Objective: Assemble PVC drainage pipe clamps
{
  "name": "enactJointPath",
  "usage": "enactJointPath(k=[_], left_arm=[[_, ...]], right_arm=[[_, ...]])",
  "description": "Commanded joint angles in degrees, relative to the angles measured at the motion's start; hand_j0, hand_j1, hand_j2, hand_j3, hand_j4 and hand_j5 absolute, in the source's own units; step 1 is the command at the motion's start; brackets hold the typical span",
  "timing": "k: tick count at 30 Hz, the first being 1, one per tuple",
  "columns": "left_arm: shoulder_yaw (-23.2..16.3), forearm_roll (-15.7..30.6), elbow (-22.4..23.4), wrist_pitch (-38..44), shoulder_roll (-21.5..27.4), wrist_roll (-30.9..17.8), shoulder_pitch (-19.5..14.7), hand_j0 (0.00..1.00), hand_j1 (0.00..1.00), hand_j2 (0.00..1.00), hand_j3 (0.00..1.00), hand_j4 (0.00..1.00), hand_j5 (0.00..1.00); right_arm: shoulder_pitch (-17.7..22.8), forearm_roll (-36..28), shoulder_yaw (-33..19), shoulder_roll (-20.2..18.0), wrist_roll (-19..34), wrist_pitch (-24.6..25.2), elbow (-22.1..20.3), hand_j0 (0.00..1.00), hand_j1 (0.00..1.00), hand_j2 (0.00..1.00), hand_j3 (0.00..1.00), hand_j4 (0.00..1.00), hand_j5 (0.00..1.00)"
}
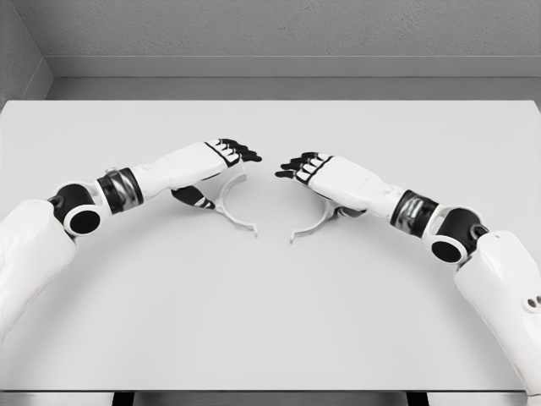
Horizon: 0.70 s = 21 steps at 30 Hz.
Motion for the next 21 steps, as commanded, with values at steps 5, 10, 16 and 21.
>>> enactJointPath(k=[5, 10, 16, 21], left_arm=[[0.0, -0.3, 0.1, 0.1, -1.2, 0.0, 0.0, 1.0, 1.0, 1.0, 1.0, 1.0, 1.0], [0.0, -0.7, 0.2, 0.1, -2.1, 0.0, 0.0, 1.0, 1.0, 1.0, 1.0, 1.0, 1.0], [0.2, -0.6, 0.8, 0.1, -1.4, 0.0, -0.1, 1.0, 1.0, 1.0, 1.0, 1.0, 1.0], [0.2, -0.4, 1.4, 0.1, -0.6, 0.0, -0.3, 1.0, 1.0, 1.0, 1.0, 1.0, 1.0]], right_arm=[[0.0, -2.1, 0.1, 0.1, 0.9, 0.0, -1.2, 1.0, 1.0, 1.0, 1.0, 1.0, 1.0], [0.1, -2.5, -0.4, 0.0, 0.7, 0.0, -1.4, 1.0, 1.0, 1.0, 1.0, 1.0, 1.0], [0.8, -2.7, -6.4, -0.6, 0.7, 0.0, -1.7, 1.0, 1.0, 1.0, 1.0, 1.0, 1.0], [3.3, -5.5, -14.1, -4.2, 0.7, 0.0, -7.3, 1.0, 1.0, 1.0, 1.0, 1.0, 1.0]])
